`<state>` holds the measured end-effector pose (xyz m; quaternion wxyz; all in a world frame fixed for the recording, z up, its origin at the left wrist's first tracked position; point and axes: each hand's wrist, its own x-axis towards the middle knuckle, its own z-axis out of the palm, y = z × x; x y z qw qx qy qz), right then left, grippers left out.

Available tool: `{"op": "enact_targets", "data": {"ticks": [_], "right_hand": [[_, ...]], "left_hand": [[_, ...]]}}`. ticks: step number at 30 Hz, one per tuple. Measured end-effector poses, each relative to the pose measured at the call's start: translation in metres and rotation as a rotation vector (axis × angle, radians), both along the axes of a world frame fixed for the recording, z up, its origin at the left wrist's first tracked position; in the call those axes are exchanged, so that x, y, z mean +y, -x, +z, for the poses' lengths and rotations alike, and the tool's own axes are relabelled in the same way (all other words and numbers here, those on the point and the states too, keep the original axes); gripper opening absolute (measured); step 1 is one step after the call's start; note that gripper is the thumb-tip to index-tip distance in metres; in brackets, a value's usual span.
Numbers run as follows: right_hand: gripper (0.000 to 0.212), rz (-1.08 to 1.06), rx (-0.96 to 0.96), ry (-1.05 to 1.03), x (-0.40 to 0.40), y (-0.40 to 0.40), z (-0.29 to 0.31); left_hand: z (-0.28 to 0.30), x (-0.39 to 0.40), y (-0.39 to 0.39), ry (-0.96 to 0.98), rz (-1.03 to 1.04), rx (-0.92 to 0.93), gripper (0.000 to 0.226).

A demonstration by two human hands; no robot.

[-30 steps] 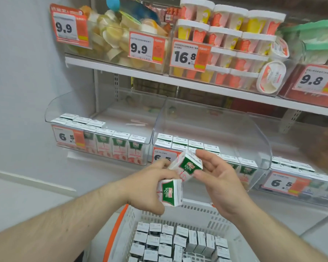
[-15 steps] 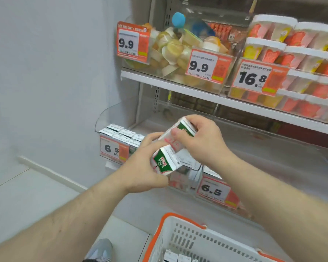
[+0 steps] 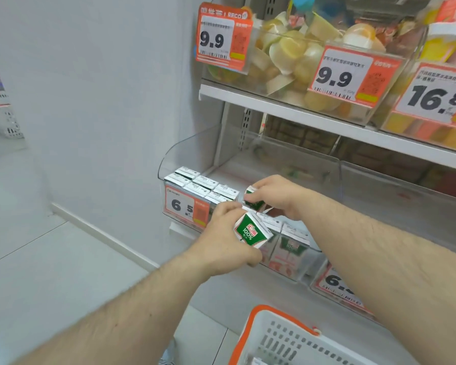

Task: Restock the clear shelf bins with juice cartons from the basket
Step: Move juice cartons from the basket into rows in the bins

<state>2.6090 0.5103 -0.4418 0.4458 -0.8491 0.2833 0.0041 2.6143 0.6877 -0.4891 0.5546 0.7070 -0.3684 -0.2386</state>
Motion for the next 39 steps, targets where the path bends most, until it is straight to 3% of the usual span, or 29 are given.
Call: {"op": "enact_targets", "data": {"ticks": [4, 6, 10, 14, 16, 19, 22, 25, 28, 32, 34, 37, 39], "right_hand": [[0.015, -0.065, -0.016, -0.362, -0.005, -0.003, -0.001], [0.021, -0.081, -0.004, -0.368, -0.006, -0.005, -0.006], [0.013, -0.071, 0.086, -0.206, -0.004, -0.008, -0.014], [0.034, -0.02, 0.154, -0.128, -0.008, -0.011, -0.017], [0.029, 0.026, 0.165, 0.008, -0.007, -0.01, -0.015], [0.02, 0.054, 0.111, 0.189, 0.001, -0.004, -0.005], [0.034, 0.007, -0.056, 0.492, 0.009, 0.008, 0.011], [0.016, -0.156, -0.452, 0.274, 0.026, 0.039, 0.033], [0.023, -0.151, -0.604, 0.112, 0.044, 0.08, 0.049], [0.021, -0.057, -0.569, 0.088, 0.062, 0.12, 0.056], [0.017, 0.041, -0.481, 0.188, 0.069, 0.128, 0.059], [0.034, 0.125, -0.293, 0.438, 0.08, 0.13, 0.056], [0.031, 0.123, -0.285, 0.554, 0.086, 0.128, 0.054]], "left_hand": [[-0.003, 0.0, -0.001, -0.066, -0.046, 0.002, 0.041], [-0.003, 0.001, -0.002, -0.077, -0.051, 0.017, 0.041], [-0.002, 0.001, -0.001, -0.078, -0.048, 0.014, 0.039], [-0.002, -0.001, -0.001, -0.053, -0.034, 0.043, 0.045], [0.0, -0.001, -0.001, -0.03, -0.037, 0.071, 0.054], [0.006, 0.003, 0.004, 0.01, -0.062, -0.004, 0.057], [0.012, 0.007, 0.01, 0.121, -0.063, -0.143, 0.057], [0.019, 0.011, 0.015, 0.262, -0.066, -0.061, 0.048], [0.025, 0.01, 0.019, 0.378, -0.066, 0.046, 0.048], [0.026, 0.004, 0.023, 0.421, -0.05, 0.054, 0.051], [0.026, 0.0, 0.027, 0.412, -0.056, 0.023, 0.051], [0.026, -0.006, 0.033, 0.373, 0.005, -0.077, 0.054], [0.026, -0.009, 0.036, 0.342, 0.064, -0.12, 0.058]]}}
